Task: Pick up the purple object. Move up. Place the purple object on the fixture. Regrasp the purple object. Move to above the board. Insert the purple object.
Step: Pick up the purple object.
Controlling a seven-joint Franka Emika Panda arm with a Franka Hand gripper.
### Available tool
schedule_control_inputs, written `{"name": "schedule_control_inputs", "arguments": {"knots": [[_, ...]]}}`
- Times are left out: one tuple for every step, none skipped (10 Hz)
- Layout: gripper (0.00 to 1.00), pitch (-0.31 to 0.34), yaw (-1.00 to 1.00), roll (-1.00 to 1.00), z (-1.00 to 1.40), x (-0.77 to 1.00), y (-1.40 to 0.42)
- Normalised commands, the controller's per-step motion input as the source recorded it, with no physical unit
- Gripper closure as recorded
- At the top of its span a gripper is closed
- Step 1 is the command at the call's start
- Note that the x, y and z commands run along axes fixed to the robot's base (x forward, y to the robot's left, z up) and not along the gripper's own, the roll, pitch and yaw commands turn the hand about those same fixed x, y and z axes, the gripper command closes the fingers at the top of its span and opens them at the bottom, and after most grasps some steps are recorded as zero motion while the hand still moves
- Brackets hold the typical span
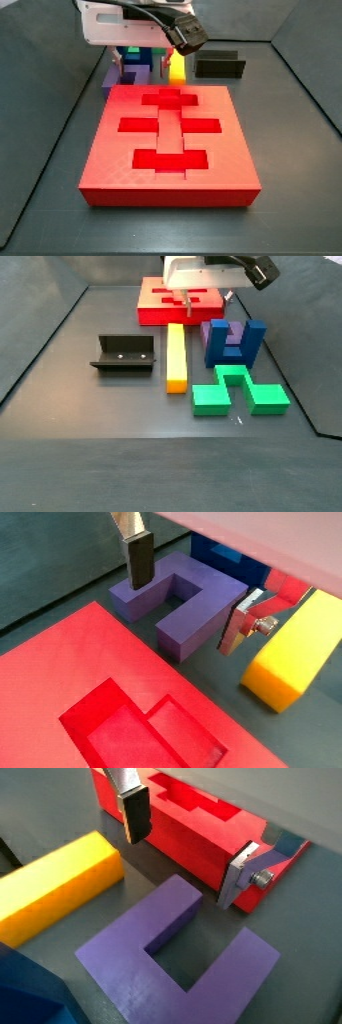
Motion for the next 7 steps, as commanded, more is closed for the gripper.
{"name": "schedule_control_inputs", "arguments": {"knots": [[0.00,0.053,0.00,0.01,-0.19,-0.01,0.00],[0.00,0.059,0.00,0.01,-0.13,0.00,0.08],[0.00,0.066,0.00,0.03,-0.17,0.00,0.03],[0.00,0.096,0.00,0.08,-0.20,-0.02,0.00],[0.00,0.113,0.00,0.10,-0.21,-0.02,0.00],[0.00,0.117,0.00,0.10,-0.24,0.00,0.00],[0.00,0.134,0.00,0.12,-0.28,0.00,0.03]]}}
